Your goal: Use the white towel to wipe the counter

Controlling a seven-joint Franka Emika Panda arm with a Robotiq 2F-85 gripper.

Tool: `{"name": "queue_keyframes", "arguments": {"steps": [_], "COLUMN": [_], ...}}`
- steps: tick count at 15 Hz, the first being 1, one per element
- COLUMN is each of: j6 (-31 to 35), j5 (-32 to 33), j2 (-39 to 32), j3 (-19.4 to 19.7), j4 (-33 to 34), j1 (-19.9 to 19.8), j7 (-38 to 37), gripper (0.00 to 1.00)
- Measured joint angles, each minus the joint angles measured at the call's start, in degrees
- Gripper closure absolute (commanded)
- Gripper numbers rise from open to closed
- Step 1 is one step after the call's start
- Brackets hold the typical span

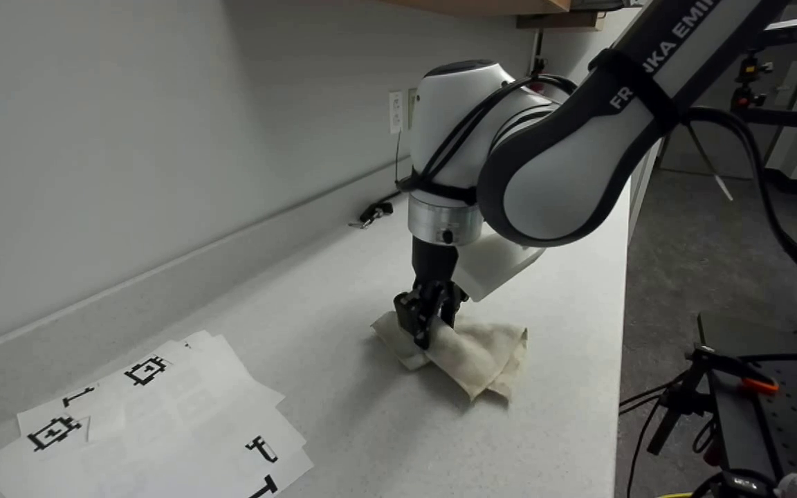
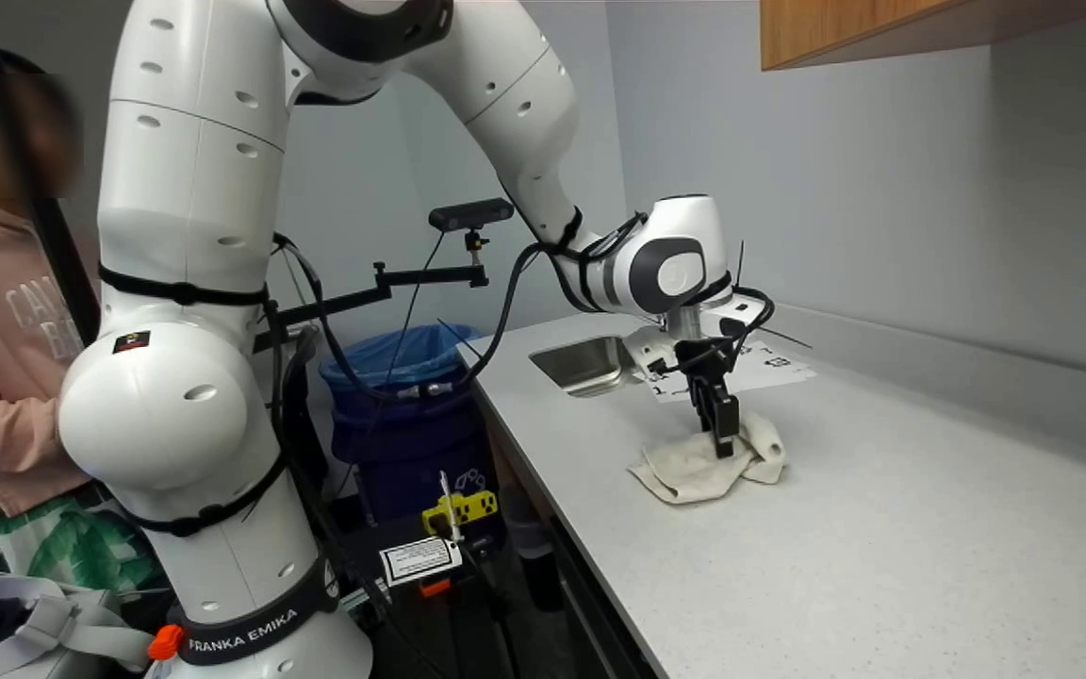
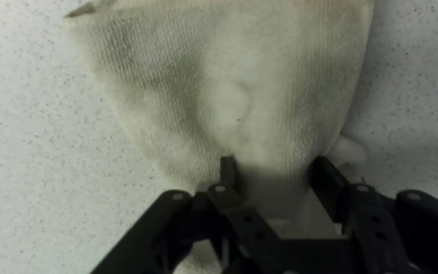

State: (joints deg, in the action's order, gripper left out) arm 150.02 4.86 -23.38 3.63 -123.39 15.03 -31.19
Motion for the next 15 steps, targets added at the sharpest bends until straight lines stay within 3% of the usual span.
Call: {"name": "queue_keyframes", "arguments": {"steps": [1, 2, 15], "j6": [0.0, 0.0, -0.08], "j5": [0.28, 0.39, 2.16], "j2": [0.26, 0.51, 10.75], "j3": [0.14, 0.26, 0.08], "j4": [-0.03, -0.07, -6.42], "j1": [0.0, -0.02, -0.29], "j7": [0.0, 0.0, 0.68], "gripper": [0.03, 0.0, 0.0]}}
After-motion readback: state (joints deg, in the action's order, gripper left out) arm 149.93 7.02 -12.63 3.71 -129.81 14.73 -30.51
